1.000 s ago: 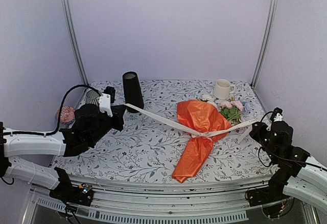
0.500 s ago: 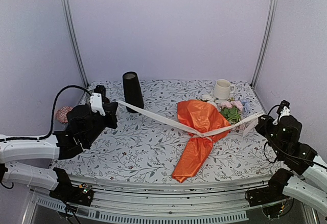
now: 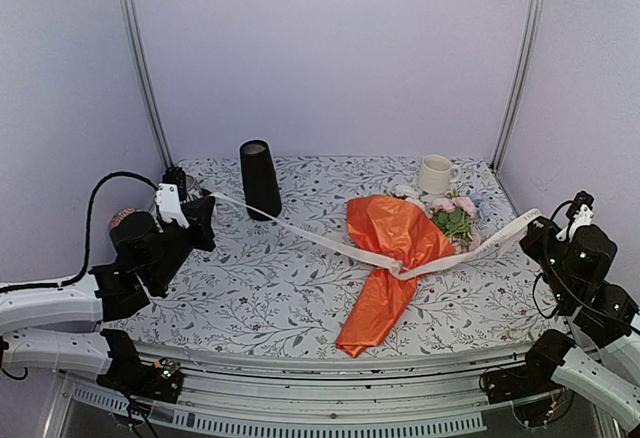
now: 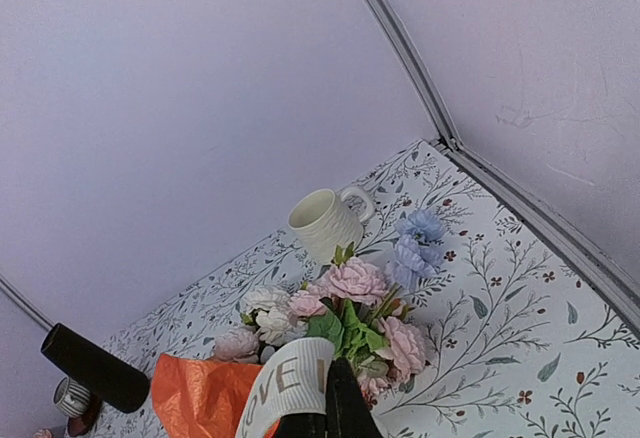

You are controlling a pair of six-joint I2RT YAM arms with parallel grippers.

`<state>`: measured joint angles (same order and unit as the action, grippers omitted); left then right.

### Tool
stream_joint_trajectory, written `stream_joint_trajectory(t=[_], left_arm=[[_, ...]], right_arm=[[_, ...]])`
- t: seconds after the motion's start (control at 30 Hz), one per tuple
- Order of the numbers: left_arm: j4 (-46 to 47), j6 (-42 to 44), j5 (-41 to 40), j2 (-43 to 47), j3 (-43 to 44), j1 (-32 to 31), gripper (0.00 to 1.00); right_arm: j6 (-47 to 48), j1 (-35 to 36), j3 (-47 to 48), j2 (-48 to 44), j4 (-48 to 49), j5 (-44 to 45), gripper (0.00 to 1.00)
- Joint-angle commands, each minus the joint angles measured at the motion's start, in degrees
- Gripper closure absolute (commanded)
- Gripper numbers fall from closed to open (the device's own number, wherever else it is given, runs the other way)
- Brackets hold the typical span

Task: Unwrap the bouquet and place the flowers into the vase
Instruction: Untie the ribbon from the tied bouquet.

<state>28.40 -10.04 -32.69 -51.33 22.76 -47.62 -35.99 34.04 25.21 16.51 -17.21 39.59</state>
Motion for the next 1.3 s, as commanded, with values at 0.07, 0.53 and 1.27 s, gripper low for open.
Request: stream_joint_trajectory(t=[0.07,0.53,1.27], left_arm=[[2.01,1.24,-2.42,2.21,-1.68,-0.3,1.0],[3.64,-0.79,-15.61,5.79,-4.19,-0.35,1.0],[5.23,-7.41,-32.54,9.0,-7.7,-0.06,0.45]], right_arm=[[0.7,-0.29,2.14,-1.58,-3.36,2.34,0.98],[0.72,-0.29,4.05,-4.18,-7.01,6.62,0.98],[-17.22,-0.29,6.73,-3.71,-22.6,16.37,0.28]])
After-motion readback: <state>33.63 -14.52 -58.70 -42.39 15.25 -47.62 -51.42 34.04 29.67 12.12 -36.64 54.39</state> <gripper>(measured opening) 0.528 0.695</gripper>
